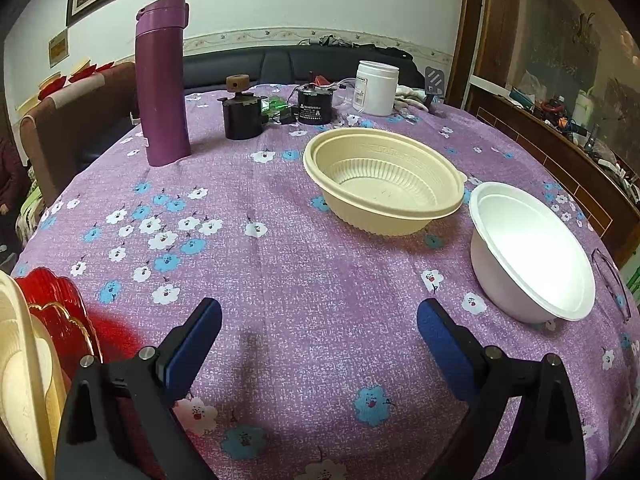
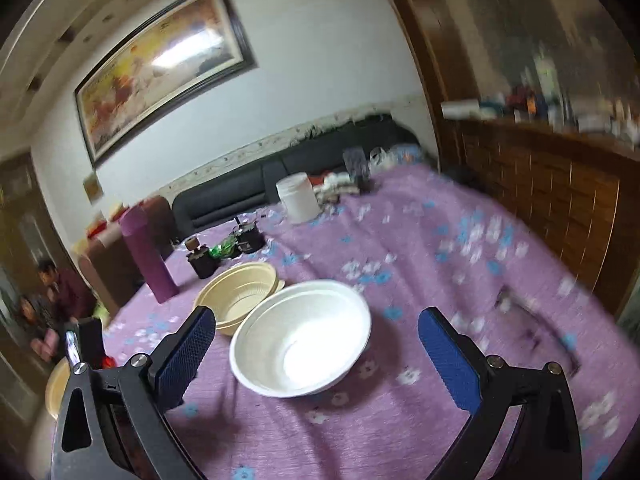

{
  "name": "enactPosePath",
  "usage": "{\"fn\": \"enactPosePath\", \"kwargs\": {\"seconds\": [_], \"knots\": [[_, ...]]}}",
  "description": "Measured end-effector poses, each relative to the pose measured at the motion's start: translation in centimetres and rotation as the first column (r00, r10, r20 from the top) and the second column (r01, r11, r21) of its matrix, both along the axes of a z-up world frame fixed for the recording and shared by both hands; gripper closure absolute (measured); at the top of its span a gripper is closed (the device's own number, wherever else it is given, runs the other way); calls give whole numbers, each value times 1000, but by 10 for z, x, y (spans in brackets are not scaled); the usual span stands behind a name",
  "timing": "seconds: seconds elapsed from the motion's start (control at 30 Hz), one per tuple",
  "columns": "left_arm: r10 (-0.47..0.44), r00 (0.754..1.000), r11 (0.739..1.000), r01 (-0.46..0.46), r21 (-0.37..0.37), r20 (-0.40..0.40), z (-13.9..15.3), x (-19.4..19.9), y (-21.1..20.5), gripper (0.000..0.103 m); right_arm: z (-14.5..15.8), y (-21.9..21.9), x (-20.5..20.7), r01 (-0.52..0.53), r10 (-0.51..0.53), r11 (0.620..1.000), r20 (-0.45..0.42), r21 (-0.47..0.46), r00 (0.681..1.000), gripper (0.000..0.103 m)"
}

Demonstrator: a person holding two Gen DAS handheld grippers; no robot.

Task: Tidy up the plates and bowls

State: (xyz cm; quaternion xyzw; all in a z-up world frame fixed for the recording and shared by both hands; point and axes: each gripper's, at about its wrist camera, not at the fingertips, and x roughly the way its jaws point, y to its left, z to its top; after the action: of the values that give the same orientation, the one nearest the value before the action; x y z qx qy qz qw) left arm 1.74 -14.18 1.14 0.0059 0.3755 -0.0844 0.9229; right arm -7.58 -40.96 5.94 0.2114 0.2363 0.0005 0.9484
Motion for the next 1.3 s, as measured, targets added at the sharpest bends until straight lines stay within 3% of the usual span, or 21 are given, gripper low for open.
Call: {"fn": "enactPosePath", "kwargs": {"seconds": [0.07, 0.23, 0.4, 0.57, 0.67, 0.7, 0.83, 0.9, 0.93, 1.0, 1.1, 1.2, 1.3], "knots": [[0, 1000, 1000, 0, 2, 2, 0, -1, 0, 4, -9, -7, 6, -8, 10, 999, -41, 48, 999, 0], [3, 1000, 1000, -3, 8, 4, 0, -1, -1, 4, -12, -6, 4, 58, -60, 997, -49, -50, 997, 0], [-8, 1000, 1000, 8, 10, 8, 1, -2, -3, 4, -20, -15, 7, 85, -86, 996, -79, -16, 993, 0], [-63, 997, 997, 64, 34, -41, 2, -7, -16, 4, -26, -34, 20, 96, -96, 995, -185, -11, 978, 0], [-94, 991, 996, 95, -3, -98, 11, -7, -23, 6, -23, -53, 22, 77, -65, 996, -216, 49, 974, 1], [-116, 987, 993, 113, -30, -110, 16, -7, -26, 9, -22, -59, 24, 63, -46, 996, -227, 67, 973, 2], [-194, 966, 978, 178, -104, -173, 32, 3, -43, 41, -21, -74, 34, 41, -13, 994, -263, 102, 965, 8], [-230, 949, 969, 202, -143, -217, 35, 13, -53, 42, -23, -76, 43, -1, 36, 992, -282, 123, 959, 30], [-242, 944, 965, 210, -154, -226, 36, 17, -57, 42, -23, -74, 47, -20, 55, 992, -290, 123, 955, 34], [-247, 939, 965, 216, -148, -240, 37, 27, -67, 44, -24, -71, 54, -51, 93, 988, -295, 147, 951, 36], [-268, 928, 959, 232, -164, -258, 37, 36, -79, 61, -27, -65, 66, -102, 153, 978, -295, 182, 943, 36], [-271, 920, 956, 223, -190, -283, 33, 46, -85, 67, -31, -62, 79, -117, 169, 977, -315, 178, 934, 38], [-280, 913, 953, 228, -200, -297, 26, 50, -89, 74, -38, -60, 90, -133, 193, 972, -337, 195, 921, 57]]}}
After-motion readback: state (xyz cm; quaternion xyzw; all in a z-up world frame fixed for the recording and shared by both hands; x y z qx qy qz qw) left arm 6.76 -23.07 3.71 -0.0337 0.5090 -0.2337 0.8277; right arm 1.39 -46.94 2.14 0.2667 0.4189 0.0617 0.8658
